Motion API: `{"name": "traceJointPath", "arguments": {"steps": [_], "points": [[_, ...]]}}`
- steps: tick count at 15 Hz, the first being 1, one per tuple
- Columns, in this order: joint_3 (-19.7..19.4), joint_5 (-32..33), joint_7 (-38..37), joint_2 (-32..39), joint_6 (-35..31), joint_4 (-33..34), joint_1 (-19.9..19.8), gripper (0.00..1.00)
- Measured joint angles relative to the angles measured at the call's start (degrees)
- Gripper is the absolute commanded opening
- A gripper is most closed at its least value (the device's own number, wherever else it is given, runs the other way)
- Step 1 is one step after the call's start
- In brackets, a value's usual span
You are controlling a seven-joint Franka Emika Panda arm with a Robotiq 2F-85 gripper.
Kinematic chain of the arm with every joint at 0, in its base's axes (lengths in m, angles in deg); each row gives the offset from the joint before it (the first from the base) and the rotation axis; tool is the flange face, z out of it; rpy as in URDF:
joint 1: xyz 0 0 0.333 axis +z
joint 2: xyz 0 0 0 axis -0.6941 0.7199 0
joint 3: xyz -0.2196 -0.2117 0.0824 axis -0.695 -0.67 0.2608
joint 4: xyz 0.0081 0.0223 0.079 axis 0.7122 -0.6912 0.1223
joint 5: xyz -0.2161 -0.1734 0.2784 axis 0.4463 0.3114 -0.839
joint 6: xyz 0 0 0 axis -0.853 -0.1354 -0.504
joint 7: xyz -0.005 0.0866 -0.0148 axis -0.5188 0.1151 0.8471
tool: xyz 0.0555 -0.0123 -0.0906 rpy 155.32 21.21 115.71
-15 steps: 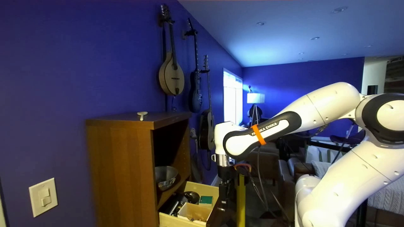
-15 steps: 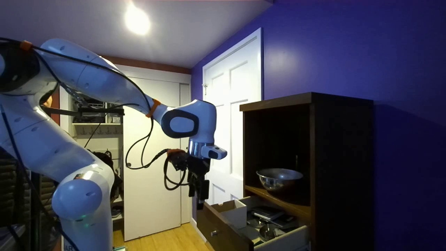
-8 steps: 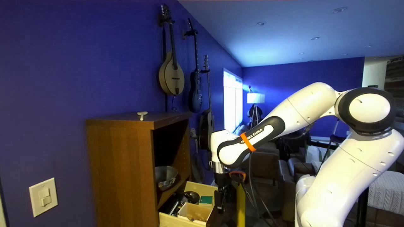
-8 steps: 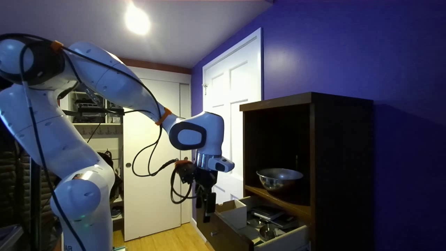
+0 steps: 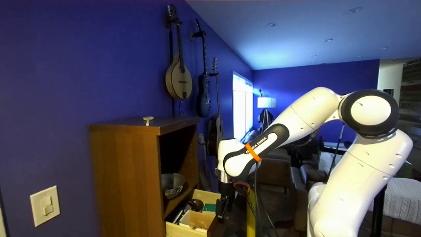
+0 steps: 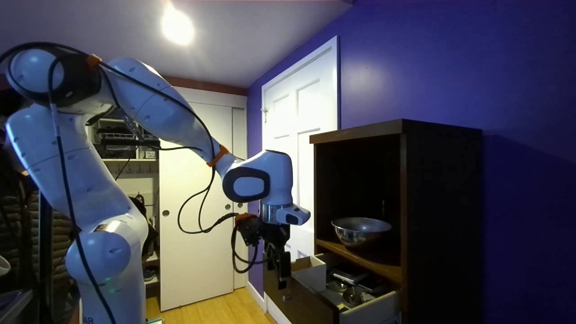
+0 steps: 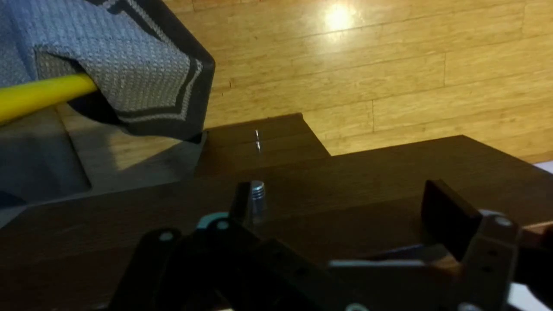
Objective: Push the open drawer until its fully closed
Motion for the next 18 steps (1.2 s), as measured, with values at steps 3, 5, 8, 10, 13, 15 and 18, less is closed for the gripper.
{"name": "traceJointPath", "arguments": {"steps": [3, 5, 8, 10, 13, 15, 18], "points": [[0.6, -1.4, 0.0, 1.6, -10.4, 0.0, 2.4, 1.0], [1.6, -1.9, 0.0, 4.3, -17.5, 0.0, 4.9, 1.0], [3.8, -3.2, -0.2, 11.4, -28.8, -0.1, 9.2, 1.0], [5.3, -4.1, -1.2, 16.6, -37.0, 0.0, 11.1, 1.0], [6.8, -4.1, -3.7, 22.4, -47.9, 0.0, 11.5, 1.0], [6.9, -4.0, -4.8, 25.5, -53.9, 0.1, 10.7, 1.0], [6.4, -5.5, -5.6, 29.5, -61.7, 0.3, 9.8, 1.0]]}}
